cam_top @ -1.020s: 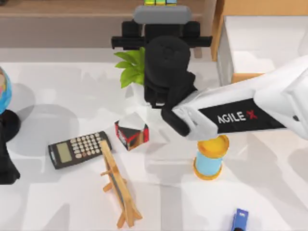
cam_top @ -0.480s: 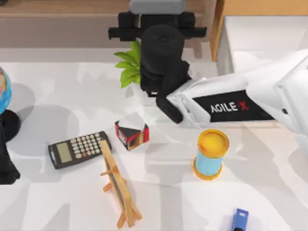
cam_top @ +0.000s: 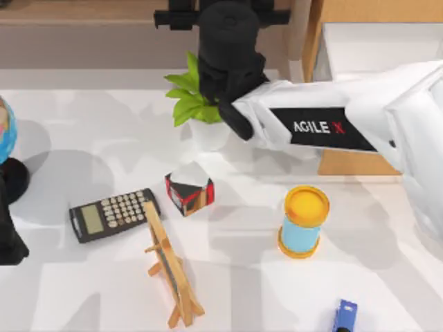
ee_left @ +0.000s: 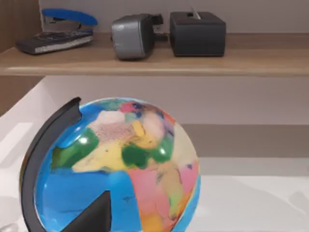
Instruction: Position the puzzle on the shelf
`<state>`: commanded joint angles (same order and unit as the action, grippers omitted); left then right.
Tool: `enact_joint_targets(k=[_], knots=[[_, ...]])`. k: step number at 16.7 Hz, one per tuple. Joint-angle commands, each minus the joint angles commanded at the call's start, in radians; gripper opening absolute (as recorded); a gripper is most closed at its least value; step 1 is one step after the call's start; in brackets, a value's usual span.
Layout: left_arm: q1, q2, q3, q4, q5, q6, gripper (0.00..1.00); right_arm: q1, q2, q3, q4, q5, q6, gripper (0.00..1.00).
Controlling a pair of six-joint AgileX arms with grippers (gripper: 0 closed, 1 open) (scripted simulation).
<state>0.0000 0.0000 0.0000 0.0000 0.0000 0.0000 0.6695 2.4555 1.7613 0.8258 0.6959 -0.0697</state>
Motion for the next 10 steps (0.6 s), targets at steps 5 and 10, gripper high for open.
enact_joint_targets(k=[5, 10], knots=[[0.0, 0.0, 0.0, 0.0, 0.0, 0.0, 1.0, -0.038, 0.055, 0.107, -0.065, -0.031, 0.003, 0.0], [0.0, 0.0, 0.0, 0.0, 0.0, 0.0, 1.0, -0.038, 0.055, 0.107, -0.065, -0.031, 0.003, 0.15]])
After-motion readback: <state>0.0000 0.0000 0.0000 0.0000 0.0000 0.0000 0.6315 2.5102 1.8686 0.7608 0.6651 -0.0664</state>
